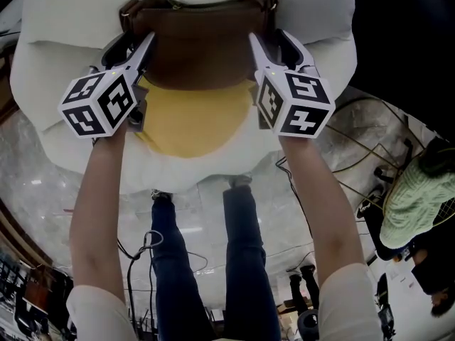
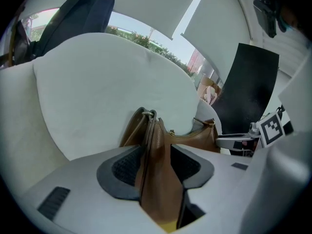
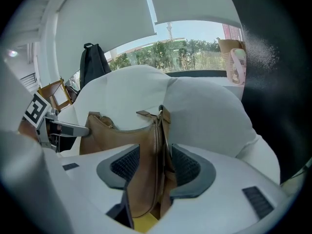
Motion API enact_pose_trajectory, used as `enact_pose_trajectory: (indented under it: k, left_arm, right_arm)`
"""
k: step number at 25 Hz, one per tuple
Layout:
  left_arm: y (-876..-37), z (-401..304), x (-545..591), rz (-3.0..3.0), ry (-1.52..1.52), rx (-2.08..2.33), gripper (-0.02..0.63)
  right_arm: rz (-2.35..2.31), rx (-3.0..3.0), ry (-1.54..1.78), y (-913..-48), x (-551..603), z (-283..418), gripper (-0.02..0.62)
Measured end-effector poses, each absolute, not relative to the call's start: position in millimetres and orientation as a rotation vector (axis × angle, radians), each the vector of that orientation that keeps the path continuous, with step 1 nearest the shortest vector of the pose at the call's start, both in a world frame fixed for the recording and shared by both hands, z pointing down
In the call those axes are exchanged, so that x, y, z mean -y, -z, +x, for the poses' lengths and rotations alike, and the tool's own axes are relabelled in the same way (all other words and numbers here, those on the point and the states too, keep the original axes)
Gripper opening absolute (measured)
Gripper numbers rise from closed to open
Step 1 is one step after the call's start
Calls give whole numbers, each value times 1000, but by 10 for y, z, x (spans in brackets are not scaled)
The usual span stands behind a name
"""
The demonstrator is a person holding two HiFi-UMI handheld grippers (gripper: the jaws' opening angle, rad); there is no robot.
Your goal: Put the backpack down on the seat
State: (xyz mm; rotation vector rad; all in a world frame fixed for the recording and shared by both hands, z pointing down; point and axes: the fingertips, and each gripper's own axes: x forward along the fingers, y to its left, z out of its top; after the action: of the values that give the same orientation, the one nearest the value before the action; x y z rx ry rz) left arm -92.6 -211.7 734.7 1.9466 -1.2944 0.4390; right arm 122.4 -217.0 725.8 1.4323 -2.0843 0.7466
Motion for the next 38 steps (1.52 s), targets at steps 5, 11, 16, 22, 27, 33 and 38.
enact_pose_trajectory:
  k: [5,11,16,22,27,33,38]
  left_arm:
    - [-7270,-951,1993,1964,-459,1272,199]
    - [-7095,-984,1914,2007,-501,1283,198]
    - [-6985,-920,1816,2047,-496,1260,106]
    - [-6809,-817,1659,2099,-440,1223,49]
    - [-6516,-714,1510,2168,-418,1186,43]
    - [-6199,-693,1385,2234,-450,1199,43]
    - [-5923,-706,1274,2240,-408,1194,43]
  right_arm:
    - [1441,2107,-738,-7153,2104,1230,207]
    - [1420,2121,-701,-7044,2038,1199,207]
    - [1412,2123,-638,-6935,1943,1178,81]
    - [1398,2181,-632,-6737,1817,1104,33]
    - [1408,2234,-556,-6389,1681,1046,31]
    - [1398,2270,-557,-6120,1491,978,31]
    - [1398,2271,-584,-5901,1330,956,31]
